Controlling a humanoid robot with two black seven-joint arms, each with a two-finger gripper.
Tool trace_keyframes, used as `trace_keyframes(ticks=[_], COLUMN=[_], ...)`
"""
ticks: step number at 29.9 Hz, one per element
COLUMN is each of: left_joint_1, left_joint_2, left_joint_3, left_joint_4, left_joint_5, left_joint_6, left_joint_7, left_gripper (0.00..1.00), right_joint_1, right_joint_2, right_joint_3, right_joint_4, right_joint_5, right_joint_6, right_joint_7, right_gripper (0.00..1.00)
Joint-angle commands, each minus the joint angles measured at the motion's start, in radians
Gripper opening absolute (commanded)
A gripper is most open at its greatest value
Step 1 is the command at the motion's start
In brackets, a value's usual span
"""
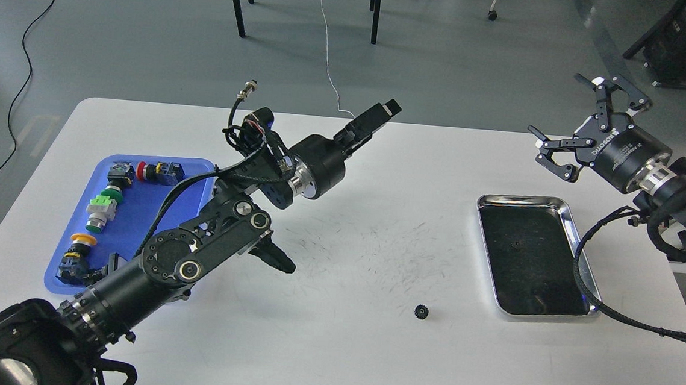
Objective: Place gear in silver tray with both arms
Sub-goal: 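Open the left gripper to set the gear on the table, raise arm, then move the right gripper down to the gear and grasp it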
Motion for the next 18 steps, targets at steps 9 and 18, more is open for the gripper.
trace_keyframes(ticks=[9, 18], left_joint_1=[0.125, 0.252], left_joint_2=[0.147, 0.279], left_joint_3=[-0.175, -0.296], left_joint_4=[-0.104, -0.187], left_joint_5=[-0.325, -0.514], left_joint_6=[-0.008, 0.0], left_joint_7=[0.001, 0.015], left_gripper=[0.98, 0.98], right_joint_1=[0.374, 0.583], right_joint_2=[-0.052, -0.093], right_joint_3=[-0.627, -1.0], right_joint_4=[0.126, 0.371], right_joint_5=[-0.188, -0.366], right_joint_6=[-0.043, -0.034], right_joint_7=[-0.023, -0.043], right_gripper=[0.98, 0.98])
